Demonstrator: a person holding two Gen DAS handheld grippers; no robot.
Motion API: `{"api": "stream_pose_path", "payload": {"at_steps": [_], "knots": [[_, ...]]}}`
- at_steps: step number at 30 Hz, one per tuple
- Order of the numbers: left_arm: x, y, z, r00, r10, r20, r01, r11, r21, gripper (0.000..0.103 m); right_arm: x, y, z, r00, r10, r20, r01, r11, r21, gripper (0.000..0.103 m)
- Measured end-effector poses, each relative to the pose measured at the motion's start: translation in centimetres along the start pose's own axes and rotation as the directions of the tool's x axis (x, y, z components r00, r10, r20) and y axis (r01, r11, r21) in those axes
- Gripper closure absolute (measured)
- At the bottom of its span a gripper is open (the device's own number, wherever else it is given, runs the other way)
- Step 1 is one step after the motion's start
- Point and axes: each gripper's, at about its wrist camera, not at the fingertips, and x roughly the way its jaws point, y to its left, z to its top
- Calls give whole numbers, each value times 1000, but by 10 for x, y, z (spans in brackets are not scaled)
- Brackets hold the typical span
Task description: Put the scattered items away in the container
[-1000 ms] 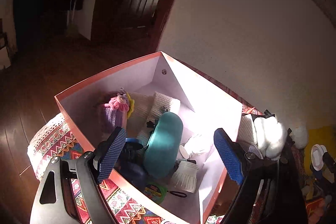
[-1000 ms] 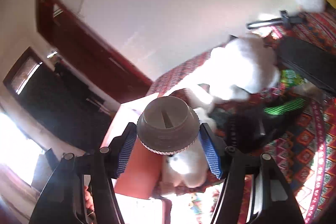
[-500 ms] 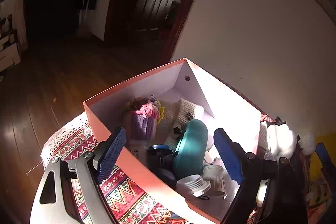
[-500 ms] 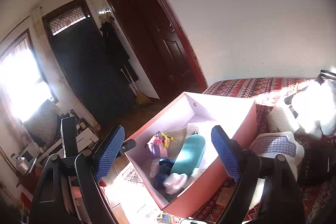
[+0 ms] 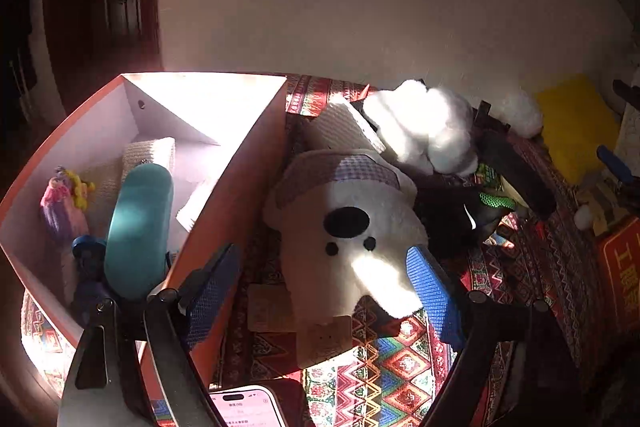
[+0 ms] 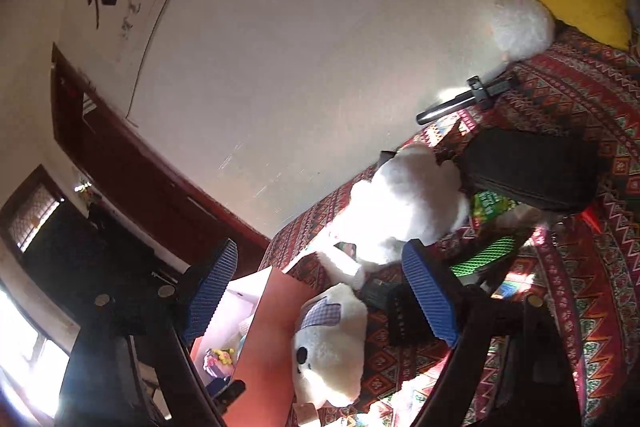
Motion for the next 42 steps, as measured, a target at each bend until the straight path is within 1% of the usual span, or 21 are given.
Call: {"api": "stream_pose_path", "payload": {"at_steps": [2,4,7,9,10,12,13,15,17,20,21,24,26,28,29,30,31,33,36,39,42], "knots": [[24,-28,-9,997,32,-63,-28,998,62,17,-7,-22,12,999,-51,6,51,997,61,18],[39,-48,-17,994,48,-95,-39,995,96,17,-7,-54,17,997,-71,-23,74,987,144,18],[46,-86,-24,996,54,-72,-39,978,204,17,-5,-112,15,994,-55,-93,83,941,329,18],[52,-115,-29,997,44,-55,-28,961,275,17,-12,-146,17,994,-58,-93,92,907,411,18],[57,-130,-31,998,33,-61,-13,955,297,17,-19,-162,20,993,-86,-86,115,897,427,18],[69,-161,-33,995,-7,-102,38,951,308,17,-34,-186,27,984,-161,-74,177,882,437,18],[77,-179,-33,989,-54,-138,94,949,301,17,-42,-197,30,981,-183,-63,192,870,455,18],[90,-221,-33,970,-148,-191,201,934,295,17,-56,-219,34,983,-180,-32,171,843,511,18],[99,-270,-33,956,-206,-210,265,913,311,17,-68,-235,38,987,-160,-6,137,824,549,18],[116,-333,-32,923,-304,-238,367,880,300,17,-83,-254,46,987,-155,31,109,810,577,18],[126,-352,-31,919,-303,-251,370,882,291,17,-89,-262,48,985,-164,44,107,802,588,18],[174,-385,-24,925,-229,-303,299,931,211,18,-100,-280,53,983,-166,81,81,781,619,18],[190,-394,-13,954,-183,-238,228,957,178,18,-101,-293,56,984,-155,88,63,765,641,18],[204,-403,1,964,-157,-212,192,969,153,19,-103,-301,59,985,-140,100,41,757,652,18],[210,-406,7,970,-145,-197,175,974,143,23,-104,-304,61,985,-138,101,39,756,653,18],[214,-406,11,978,-110,-177,137,979,151,57,-104,-306,63,985,-137,102,38,758,652,18],[215,-407,14,983,-79,-165,108,979,172,73,-103,-307,65,985,-137,102,38,759,650,18],[209,-402,13,977,-116,-179,149,973,179,74,-104,-310,68,985,-135,107,34,758,651,18],[188,-375,-1,963,-181,-201,218,959,181,78,-111,-315,71,981,-151,122,35,757,653,18],[162,-336,-19,930,-283,-234,314,943,108,79,-121,-317,69,975,-172,143,32,741,670,18],[123,-298,-35,921,-321,-220,345,935,83,80,-125,-310,66,976,-156,152,13,736,677,18]]}}
